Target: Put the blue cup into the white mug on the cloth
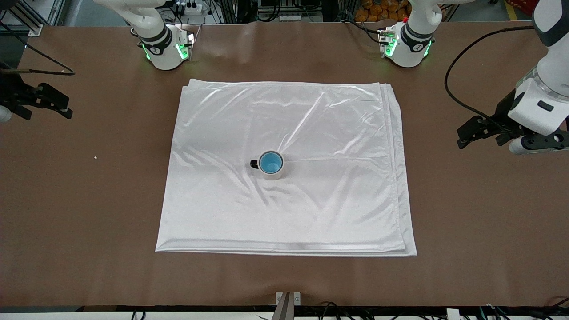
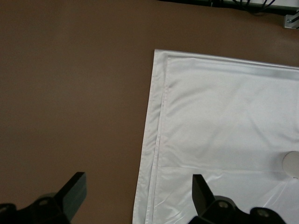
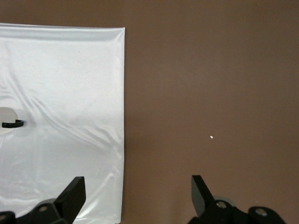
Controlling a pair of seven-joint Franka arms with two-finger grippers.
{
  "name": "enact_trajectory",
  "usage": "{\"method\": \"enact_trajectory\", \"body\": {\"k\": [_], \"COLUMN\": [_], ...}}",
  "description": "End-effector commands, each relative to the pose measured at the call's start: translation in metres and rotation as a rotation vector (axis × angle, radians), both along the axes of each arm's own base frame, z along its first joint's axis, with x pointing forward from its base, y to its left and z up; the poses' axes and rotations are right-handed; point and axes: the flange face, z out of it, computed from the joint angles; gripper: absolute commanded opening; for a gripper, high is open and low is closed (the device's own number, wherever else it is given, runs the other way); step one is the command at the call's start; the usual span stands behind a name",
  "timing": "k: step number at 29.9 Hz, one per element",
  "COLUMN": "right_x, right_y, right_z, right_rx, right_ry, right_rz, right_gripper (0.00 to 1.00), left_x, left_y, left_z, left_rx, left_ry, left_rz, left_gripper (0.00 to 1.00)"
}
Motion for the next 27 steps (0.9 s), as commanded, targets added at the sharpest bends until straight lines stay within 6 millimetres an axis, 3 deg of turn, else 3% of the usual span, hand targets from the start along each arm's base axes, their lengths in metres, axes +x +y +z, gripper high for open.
{"method": "enact_trajectory", "body": {"k": [1,12,27], "right_x": [0.006,0.008,0.011], "right_y": [0.001,-0.006,-0.005], "right_z": [0.004,0.003,0.006], "right_rx": [-0.014,-0.011,-0.006], "right_ry": [-0.005,-0.011,-0.044], "right_rz": [-0.016,-0.032,-0.030], "right_gripper": [1.00,1.00,1.00], "left_x": [-0.024,-0.034,-0.034], "left_y": [0.002,0.028,0.030], "left_z": [0.000,-0.001,-0.003], "left_rx": [-0.022,-0.022,0.004], "left_ry": [0.014,-0.002,0.006], "left_rz": [-0.008,-0.070,-0.140], "left_gripper": [1.00,1.00,1.00]}}
